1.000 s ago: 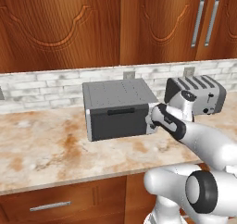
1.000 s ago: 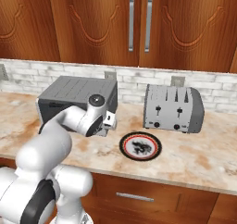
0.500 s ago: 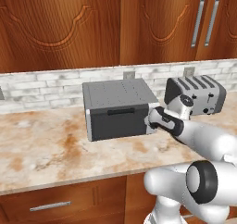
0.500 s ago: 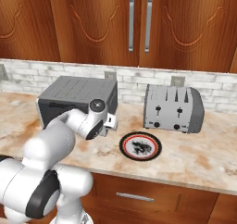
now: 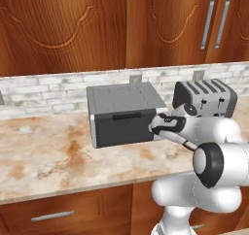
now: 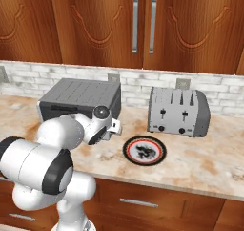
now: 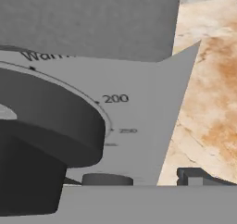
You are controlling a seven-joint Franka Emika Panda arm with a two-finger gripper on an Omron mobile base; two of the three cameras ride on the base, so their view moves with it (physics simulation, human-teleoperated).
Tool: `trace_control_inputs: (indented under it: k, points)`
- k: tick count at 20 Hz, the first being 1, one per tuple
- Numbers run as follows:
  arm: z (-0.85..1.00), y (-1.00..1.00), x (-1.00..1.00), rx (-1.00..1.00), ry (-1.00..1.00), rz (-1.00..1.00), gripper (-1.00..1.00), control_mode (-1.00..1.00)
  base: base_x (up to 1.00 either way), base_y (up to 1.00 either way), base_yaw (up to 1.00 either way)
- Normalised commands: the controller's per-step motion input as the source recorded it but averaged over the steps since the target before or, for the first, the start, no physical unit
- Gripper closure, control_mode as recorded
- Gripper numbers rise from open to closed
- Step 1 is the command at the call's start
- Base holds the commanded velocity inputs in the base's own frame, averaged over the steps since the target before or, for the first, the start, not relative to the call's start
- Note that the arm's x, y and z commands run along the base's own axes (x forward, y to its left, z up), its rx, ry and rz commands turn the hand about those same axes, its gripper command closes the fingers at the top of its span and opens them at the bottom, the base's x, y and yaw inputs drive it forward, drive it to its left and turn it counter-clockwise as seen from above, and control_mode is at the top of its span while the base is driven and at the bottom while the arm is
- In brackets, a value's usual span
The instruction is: Pick up the bagel from the plate, place it on the toaster oven rack, close the door, and set the timer.
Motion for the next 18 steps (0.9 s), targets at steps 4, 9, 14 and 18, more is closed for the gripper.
trace_control_inputs:
  k: [4, 9, 14, 18]
  points:
    - [-0.07, -0.14, 0.38, 0.00, 0.04, 0.00, -1.00, -1.00, 0.00, 0.00, 0.00]
    - [-0.20, -0.06, 0.29, 0.00, 0.02, 0.00, 1.00, -1.00, 0.00, 0.00, 0.00]
    - [-0.05, -0.15, 0.19, 0.00, 0.00, 0.00, 1.00, -1.00, 0.00, 0.00, 0.00]
    - [-0.07, -0.03, 0.22, 0.00, 0.00, 0.00, 1.00, -1.00, 0.00, 0.00, 0.00]
